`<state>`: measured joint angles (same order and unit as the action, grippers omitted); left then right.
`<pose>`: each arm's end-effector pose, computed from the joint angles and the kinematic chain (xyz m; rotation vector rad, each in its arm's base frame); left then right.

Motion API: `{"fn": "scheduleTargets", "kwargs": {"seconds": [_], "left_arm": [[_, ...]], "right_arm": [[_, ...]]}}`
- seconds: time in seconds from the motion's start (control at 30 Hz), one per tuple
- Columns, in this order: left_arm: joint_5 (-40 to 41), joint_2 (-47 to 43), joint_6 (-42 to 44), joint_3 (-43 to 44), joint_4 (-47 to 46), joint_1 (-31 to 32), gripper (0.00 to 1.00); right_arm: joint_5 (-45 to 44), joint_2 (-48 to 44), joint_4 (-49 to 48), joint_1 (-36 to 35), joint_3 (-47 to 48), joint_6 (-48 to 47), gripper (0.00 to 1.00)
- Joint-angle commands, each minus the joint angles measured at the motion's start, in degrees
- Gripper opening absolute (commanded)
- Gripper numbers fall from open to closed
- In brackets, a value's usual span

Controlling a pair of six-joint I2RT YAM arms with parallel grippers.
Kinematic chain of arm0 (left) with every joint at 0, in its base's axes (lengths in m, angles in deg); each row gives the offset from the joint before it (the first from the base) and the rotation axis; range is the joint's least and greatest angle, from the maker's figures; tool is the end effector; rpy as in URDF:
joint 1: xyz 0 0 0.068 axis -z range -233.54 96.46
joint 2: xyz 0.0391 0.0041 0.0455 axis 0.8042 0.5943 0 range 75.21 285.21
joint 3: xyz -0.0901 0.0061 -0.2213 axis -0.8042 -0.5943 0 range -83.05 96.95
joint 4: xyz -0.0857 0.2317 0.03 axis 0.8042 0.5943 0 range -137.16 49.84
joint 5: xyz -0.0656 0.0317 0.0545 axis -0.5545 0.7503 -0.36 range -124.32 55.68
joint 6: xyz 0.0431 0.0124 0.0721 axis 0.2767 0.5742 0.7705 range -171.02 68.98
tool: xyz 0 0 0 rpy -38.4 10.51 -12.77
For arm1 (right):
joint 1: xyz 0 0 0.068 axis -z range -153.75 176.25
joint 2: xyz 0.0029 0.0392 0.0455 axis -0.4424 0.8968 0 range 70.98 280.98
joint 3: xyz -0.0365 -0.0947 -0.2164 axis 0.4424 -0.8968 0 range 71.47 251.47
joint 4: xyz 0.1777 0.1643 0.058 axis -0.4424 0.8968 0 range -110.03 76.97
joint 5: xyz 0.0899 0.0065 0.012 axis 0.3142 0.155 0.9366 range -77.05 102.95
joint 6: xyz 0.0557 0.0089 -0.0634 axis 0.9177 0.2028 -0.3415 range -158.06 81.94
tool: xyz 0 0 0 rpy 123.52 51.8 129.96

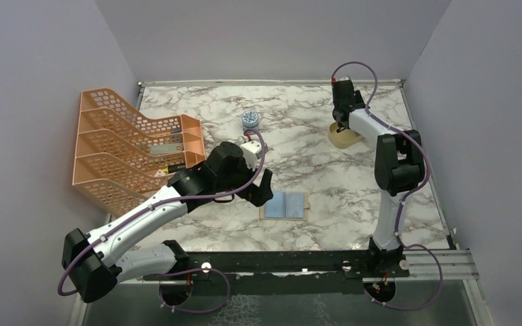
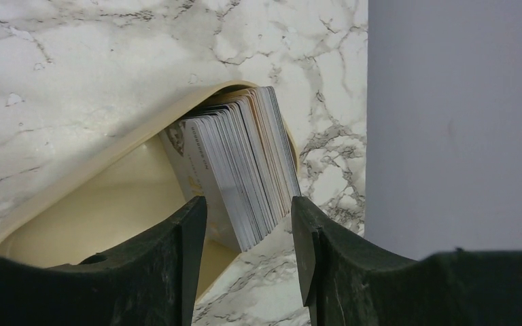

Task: Put the credit cards into the card holder
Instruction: Pick up the credit card from the storage box.

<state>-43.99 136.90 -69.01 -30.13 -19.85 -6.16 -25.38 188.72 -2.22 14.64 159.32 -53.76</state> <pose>0.1726 -0.2062 0.2521 0.6826 2.2113 -0.7997 0.4466 0.0445 0.1547 -0.2430 2.3124 -0.8321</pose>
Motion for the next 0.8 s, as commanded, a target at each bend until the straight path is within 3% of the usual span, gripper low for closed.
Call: {"fn": "scheduleTargets", "kwargs": {"seconds": [0.0,0.3,0.77], "left_arm": [[-1.3,-1.3,1.1,-0.3,0.5,0.0,0.99],[-1.3,-2.9,0.9,-0.7,0.5,-0.2,0.99],[-2.0,-3.2,1.0,-0.9,0.4,-1.1,0.99]], "right_arm": [[-1.9,2.3,-2.6,1.1,0.5,-2.4,0.50],[-4.1,5.8,-1.6,1.2,1.0,-1.8,0.48],[-6.3,3.6,-2.1,1.3,1.8,-1.7,0.43]]}}
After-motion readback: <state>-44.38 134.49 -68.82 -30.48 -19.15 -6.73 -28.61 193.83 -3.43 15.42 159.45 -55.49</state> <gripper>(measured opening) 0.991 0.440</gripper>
